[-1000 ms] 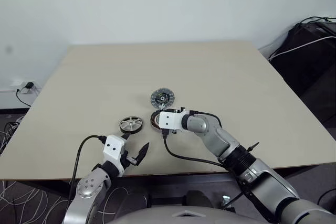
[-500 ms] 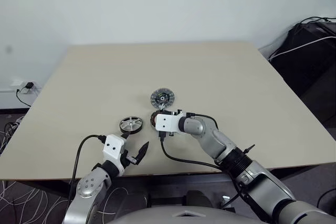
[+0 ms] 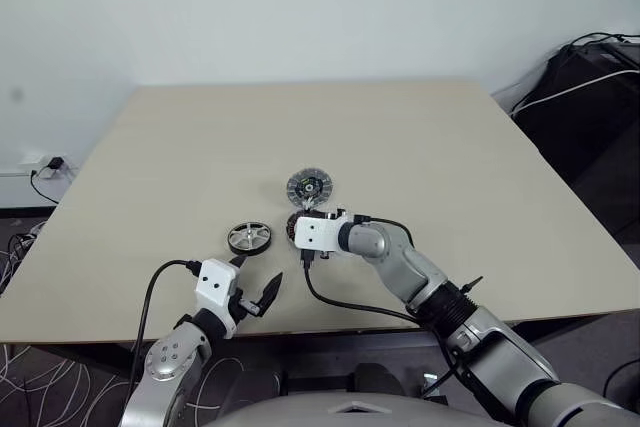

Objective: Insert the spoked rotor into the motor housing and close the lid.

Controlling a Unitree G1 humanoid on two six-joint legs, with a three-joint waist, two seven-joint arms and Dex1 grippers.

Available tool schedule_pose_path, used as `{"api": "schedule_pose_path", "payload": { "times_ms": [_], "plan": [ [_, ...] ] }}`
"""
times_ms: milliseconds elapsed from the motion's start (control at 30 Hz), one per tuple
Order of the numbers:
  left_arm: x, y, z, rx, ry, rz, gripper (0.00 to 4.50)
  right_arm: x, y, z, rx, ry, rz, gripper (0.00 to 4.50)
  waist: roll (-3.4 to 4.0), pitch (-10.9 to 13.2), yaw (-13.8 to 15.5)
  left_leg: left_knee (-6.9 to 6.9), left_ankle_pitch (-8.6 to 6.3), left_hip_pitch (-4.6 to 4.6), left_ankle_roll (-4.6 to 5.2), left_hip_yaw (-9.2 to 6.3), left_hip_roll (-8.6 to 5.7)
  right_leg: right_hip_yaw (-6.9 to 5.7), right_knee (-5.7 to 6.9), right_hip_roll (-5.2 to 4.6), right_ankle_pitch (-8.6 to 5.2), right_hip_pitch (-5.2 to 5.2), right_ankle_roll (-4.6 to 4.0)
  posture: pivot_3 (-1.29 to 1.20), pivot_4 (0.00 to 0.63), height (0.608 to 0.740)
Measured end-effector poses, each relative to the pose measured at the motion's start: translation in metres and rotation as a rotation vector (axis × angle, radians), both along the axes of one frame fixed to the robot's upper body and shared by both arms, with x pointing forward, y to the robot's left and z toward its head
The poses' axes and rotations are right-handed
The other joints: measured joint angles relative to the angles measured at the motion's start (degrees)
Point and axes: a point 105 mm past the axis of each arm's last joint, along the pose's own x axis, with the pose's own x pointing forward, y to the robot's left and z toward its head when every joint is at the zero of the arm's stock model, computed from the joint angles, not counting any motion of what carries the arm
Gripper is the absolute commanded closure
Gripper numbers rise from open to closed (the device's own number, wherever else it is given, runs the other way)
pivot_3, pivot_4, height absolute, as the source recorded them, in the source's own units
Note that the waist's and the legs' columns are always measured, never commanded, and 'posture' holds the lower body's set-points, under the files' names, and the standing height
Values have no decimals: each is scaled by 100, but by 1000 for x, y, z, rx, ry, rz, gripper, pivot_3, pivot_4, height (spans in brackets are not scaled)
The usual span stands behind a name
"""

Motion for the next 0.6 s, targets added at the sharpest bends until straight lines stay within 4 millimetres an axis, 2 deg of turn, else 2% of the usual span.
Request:
{"api": "schedule_pose_path", "payload": {
  "times_ms": [233, 600],
  "plan": [
    [1, -1, 0, 1, 8, -4, 0, 7, -8, 5, 14, -16, -41, 2245, 0, 0, -5, 0, 0, 0, 0, 0, 0, 0, 0, 0, 0, -1, -1, 0, 0, 740],
    [1, -4, 8, -1, 3, -10, 0, 3, -10, -1, -1, 12, -32, 2245, 0, 0, -7, 0, 0, 0, 0, 1, 0, 1, 0, 1, 6, 0, -11, 0, 0, 740]
  ]
}}
